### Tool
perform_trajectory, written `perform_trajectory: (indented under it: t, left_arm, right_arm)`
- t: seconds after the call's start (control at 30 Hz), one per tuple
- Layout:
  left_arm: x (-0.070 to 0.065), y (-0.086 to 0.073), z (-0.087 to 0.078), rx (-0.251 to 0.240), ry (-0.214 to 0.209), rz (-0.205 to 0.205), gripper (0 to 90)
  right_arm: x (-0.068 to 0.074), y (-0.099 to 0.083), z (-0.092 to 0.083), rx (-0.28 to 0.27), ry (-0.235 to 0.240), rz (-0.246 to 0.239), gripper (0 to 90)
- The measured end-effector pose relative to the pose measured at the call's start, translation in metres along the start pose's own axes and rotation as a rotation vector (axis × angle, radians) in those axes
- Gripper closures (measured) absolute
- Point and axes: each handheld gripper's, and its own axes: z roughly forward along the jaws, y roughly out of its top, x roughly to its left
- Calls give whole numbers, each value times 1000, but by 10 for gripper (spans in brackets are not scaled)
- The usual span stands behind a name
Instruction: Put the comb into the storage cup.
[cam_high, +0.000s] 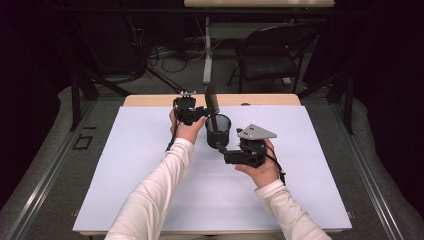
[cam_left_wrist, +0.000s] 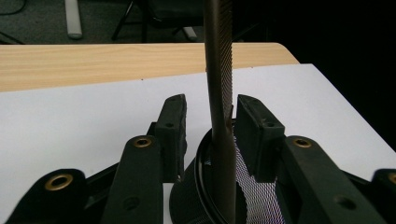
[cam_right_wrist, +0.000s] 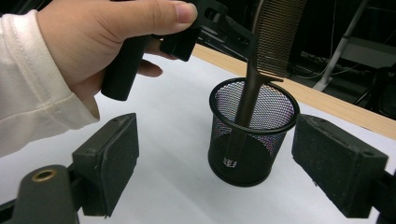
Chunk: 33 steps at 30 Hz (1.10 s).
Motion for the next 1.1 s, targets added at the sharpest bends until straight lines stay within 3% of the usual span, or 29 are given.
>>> perform_trajectory:
  t: [0.17,0.63,1.1]
  left_arm:
    - [0,0,-1,-8,27,24,546]
    - [1,3,-10,-17,17,35,505]
    - [0,5,-20,-27,37,55,409]
  right_arm:
    - [0,0,0,0,0,1,149]
    - [0,0,1,2,0,4,149]
    - [0,0,0,2,-2,3,149]
